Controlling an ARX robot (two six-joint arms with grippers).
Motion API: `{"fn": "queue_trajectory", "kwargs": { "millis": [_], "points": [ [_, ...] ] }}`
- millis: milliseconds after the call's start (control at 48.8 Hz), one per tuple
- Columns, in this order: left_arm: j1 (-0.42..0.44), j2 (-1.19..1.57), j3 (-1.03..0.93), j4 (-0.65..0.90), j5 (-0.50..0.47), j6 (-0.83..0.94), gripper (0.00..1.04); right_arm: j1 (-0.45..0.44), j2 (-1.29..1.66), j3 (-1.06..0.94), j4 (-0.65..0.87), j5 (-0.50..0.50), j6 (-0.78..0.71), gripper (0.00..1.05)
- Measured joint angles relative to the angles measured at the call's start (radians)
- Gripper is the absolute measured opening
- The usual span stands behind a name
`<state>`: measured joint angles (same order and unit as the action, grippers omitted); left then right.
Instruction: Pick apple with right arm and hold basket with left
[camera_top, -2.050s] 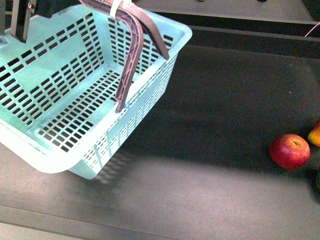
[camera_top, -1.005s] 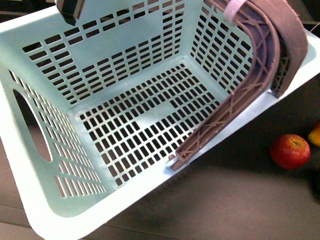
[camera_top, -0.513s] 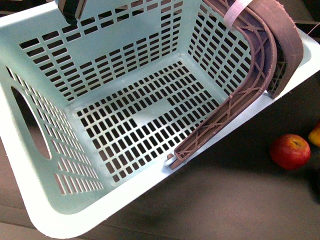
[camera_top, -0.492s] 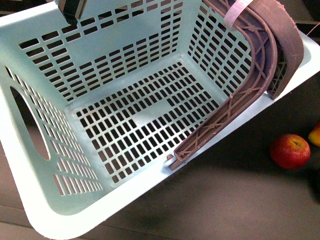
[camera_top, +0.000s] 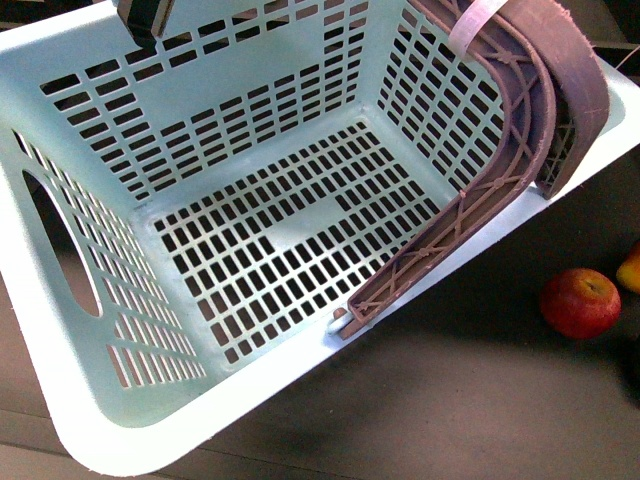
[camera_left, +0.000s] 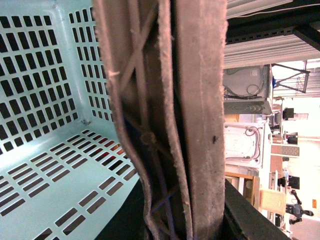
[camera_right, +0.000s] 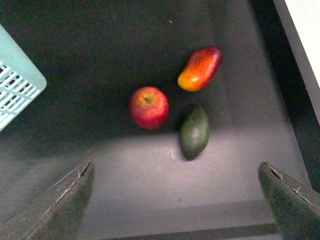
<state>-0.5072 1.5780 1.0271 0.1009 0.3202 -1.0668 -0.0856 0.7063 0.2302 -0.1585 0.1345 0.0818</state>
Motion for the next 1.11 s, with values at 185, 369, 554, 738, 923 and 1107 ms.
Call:
{"fn": "queue_trajectory", "kwargs": {
  "millis": [185,369,554,738,923,1107],
  "points": [
    [0.000,0.000,0.000,0.000,0.000,0.000,0.19,-0.022,0.335,0.039,0.286,-0.034,-0.146,0.96],
    [0.000,0.000,0.000,0.000,0.001,0.000,0.19,-0.006,0.828,0.181,0.579,-0.072,-0.294,0.96],
    [0.000,0.000,0.000,0.000,-0.002,0.000,0.19,-0.011,1.162,0.288,0.679,-0.080,-0.335,0.96],
    [0.000,0.000,0.000,0.000,0.001,0.000,0.19,-0.021,1.415,0.400,0.685,-0.078,-0.348,0.96],
    [0.000,0.000,0.000,0.000,0.001,0.000,0.19,-0.022,1.546,0.511,0.669,-0.069,-0.355,0.96],
    [0.000,0.000,0.000,0.000,0.001,0.000,0.19,0.000,1.622,0.583,0.645,-0.071,-0.360,0.96]
  ]
}}
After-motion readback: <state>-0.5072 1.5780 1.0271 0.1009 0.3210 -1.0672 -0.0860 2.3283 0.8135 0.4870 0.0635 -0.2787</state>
